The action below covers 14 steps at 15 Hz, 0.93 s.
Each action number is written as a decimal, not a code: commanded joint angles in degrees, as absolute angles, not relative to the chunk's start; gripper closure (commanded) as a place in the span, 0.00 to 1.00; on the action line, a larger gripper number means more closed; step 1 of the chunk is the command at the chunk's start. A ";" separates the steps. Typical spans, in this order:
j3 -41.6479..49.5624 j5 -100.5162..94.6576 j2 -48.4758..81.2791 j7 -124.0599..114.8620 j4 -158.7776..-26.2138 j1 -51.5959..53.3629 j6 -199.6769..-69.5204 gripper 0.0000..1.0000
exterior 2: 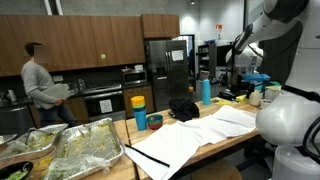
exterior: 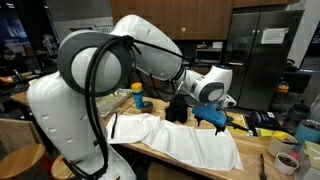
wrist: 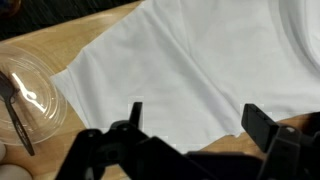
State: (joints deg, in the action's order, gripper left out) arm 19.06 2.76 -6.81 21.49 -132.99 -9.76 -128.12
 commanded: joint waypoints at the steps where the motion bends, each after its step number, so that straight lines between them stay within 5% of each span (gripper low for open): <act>1: 18.40 2.78 -3.48 23.30 -130.41 -11.53 -128.80 0.00; 14: 18.12 2.68 6.63 14.47 -124.10 -15.72 -131.38 0.00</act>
